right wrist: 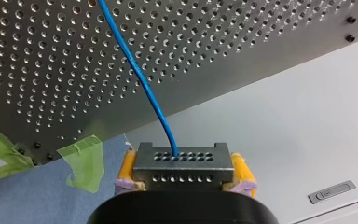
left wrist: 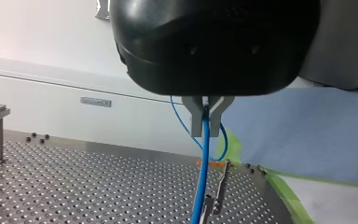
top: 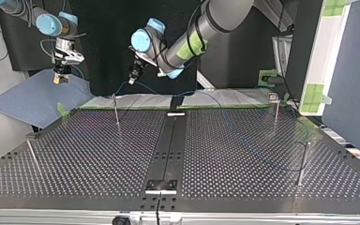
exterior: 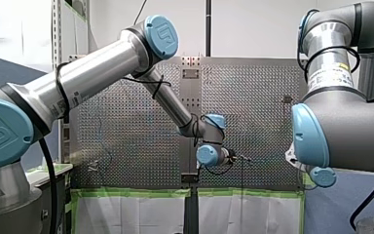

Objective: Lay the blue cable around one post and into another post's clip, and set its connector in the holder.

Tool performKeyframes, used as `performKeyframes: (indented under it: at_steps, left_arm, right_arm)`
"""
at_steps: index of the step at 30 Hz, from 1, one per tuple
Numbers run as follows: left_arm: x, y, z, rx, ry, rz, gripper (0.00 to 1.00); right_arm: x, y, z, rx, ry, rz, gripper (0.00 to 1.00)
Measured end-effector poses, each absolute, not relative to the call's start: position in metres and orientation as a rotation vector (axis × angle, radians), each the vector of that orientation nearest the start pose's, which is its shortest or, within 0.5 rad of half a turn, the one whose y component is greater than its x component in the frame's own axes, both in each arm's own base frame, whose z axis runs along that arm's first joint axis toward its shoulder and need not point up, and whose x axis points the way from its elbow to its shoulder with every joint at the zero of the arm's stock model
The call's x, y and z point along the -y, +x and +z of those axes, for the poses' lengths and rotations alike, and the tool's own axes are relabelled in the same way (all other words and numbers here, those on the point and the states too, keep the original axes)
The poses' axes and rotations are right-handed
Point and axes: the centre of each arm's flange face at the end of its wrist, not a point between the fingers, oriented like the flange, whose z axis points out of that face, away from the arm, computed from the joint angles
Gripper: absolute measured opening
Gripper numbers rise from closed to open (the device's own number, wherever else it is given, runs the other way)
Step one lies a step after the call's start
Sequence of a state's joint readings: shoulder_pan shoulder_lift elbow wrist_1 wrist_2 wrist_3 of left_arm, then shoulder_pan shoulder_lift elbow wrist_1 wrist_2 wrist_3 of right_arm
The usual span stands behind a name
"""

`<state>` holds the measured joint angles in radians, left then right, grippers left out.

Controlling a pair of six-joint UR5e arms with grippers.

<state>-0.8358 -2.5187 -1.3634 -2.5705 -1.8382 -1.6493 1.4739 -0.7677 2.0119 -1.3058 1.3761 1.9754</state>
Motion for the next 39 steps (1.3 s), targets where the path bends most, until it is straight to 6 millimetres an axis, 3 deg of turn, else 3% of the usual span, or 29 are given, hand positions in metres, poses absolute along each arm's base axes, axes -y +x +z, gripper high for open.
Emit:
performKeyframes:
  at_steps: [11,20,28,33,39]
  left_arm:
    - [0.592,0.413,0.029,-1.708,0.405,-0.485,0.07]
    - [0.575,0.430,0.005,-1.738,0.379,-0.457,0.07]
    - [0.564,0.447,0.002,-1.738,0.343,-0.457,0.07]
    - [0.564,0.454,0.002,-1.731,0.326,-0.466,0.07]
    - [0.566,0.460,-0.014,-1.751,0.327,-0.457,0.10]
  right_arm:
    - [0.547,0.102,-0.007,1.407,1.047,1.604,0.00]
    - [0.548,0.103,-0.007,1.404,1.049,1.608,0.00]
    - [0.548,0.103,-0.007,1.403,1.049,1.611,0.00]
    - [0.549,0.101,-0.006,1.402,1.046,1.610,0.00]
    - [0.551,0.100,-0.005,1.398,1.041,1.611,0.00]
